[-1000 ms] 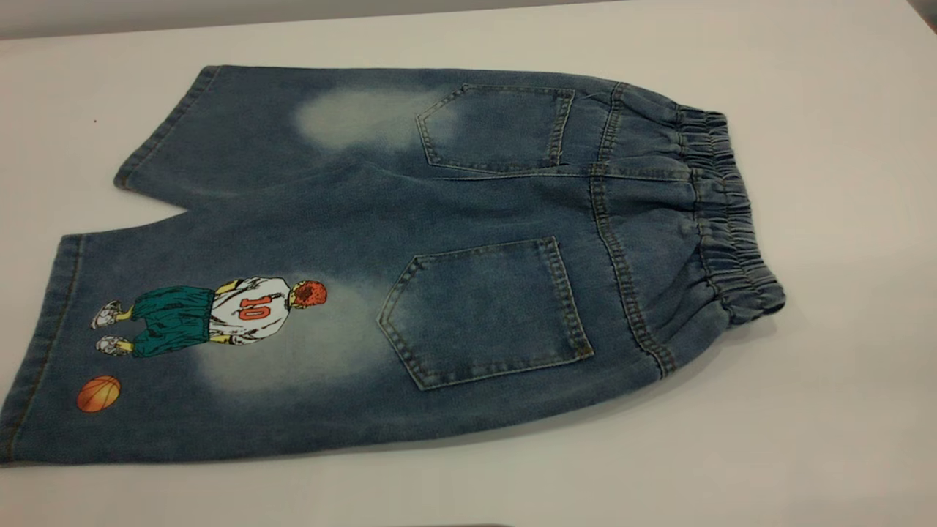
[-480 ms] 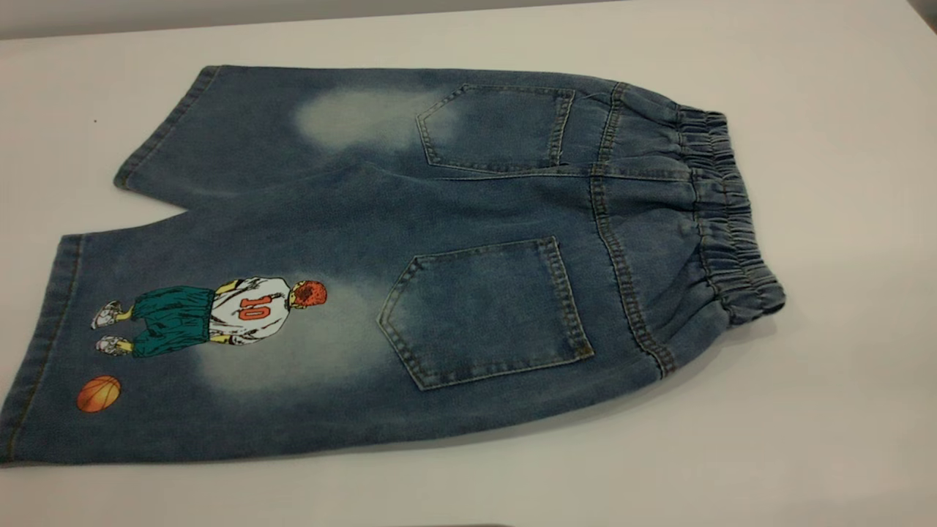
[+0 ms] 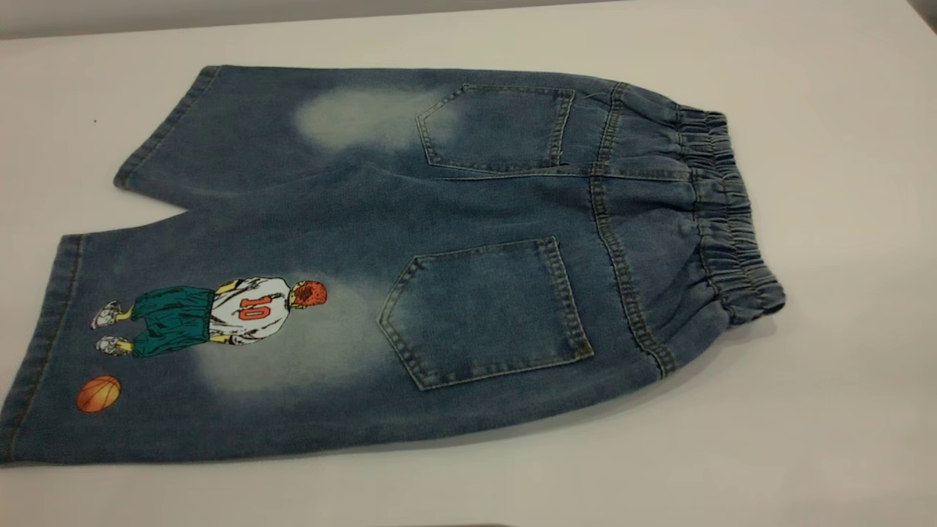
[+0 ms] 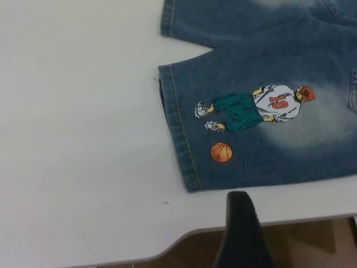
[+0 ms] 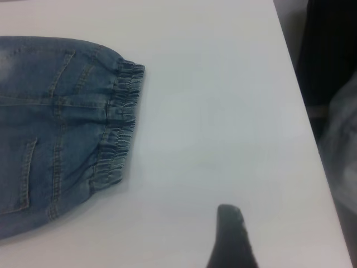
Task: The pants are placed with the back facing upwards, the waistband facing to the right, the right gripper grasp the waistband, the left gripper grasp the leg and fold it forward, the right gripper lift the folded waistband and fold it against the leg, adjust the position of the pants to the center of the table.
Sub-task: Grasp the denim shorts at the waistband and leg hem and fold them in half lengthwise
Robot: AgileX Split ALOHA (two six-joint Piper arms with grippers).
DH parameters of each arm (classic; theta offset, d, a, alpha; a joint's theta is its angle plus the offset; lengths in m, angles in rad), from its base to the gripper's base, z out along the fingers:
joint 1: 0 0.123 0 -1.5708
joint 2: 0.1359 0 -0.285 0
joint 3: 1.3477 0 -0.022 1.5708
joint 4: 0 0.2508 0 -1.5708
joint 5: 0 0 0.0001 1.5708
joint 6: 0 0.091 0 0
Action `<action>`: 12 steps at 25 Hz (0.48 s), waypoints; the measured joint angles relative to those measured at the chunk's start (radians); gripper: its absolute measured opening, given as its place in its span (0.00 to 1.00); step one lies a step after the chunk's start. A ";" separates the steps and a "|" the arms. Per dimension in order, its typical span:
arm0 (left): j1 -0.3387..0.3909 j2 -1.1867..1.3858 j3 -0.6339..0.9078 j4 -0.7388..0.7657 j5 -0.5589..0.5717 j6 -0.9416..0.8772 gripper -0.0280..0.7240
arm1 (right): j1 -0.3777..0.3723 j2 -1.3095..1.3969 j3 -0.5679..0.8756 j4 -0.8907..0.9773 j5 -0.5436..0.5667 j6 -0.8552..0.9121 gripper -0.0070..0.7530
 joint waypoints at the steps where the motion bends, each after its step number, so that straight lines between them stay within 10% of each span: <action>1: 0.000 0.000 0.000 0.000 0.000 0.000 0.63 | 0.000 0.000 0.000 0.000 0.000 0.000 0.57; 12: 0.000 0.001 0.000 0.000 -0.130 0.000 0.63 | 0.000 0.012 -0.001 0.016 -0.003 0.001 0.56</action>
